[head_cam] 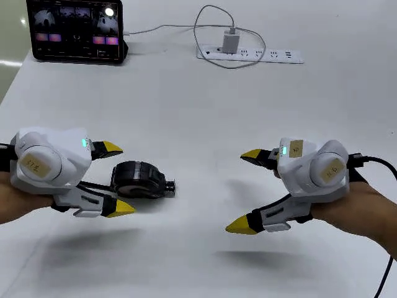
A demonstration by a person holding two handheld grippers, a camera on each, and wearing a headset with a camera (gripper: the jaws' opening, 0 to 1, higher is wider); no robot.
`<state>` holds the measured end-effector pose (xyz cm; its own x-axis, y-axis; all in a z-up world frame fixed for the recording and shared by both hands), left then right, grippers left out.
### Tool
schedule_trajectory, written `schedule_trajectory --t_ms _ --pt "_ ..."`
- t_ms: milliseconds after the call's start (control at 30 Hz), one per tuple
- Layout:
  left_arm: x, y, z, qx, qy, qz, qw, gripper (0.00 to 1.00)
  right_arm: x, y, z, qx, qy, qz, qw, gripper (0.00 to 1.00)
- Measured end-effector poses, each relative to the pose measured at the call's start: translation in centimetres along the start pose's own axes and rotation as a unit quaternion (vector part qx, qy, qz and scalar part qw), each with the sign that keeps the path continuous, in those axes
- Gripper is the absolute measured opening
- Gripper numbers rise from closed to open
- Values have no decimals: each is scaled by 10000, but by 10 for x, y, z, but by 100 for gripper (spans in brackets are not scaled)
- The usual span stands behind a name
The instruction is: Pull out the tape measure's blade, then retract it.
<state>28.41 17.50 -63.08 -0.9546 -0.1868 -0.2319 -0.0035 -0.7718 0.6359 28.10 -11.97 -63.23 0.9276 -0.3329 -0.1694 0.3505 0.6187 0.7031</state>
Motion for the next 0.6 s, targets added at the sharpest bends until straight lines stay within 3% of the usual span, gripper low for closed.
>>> schedule_trajectory --t_ms 233,600 --pt "-1 -7 -6 -249 -353 19 9991 52 0 -1 -1 -16 15 -15 10000 83" --pt "-7 -12 -17 -489 -595 -63 9970 36 -1 -2 -4 -48 61 -28 10000 83"
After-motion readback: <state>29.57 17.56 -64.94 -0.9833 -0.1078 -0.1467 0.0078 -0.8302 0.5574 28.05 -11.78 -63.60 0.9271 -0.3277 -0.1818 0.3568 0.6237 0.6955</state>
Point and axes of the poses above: the centre of the closed fingertips' face, and the gripper's own axes: z roughly backward along the fingers, x roughly to its right, y roughly out of its top, the point moved 10 cm from there along z, roughly backward along the fingers, and after that the axes turned 12 degrees about -z, right-handed, at the moved point
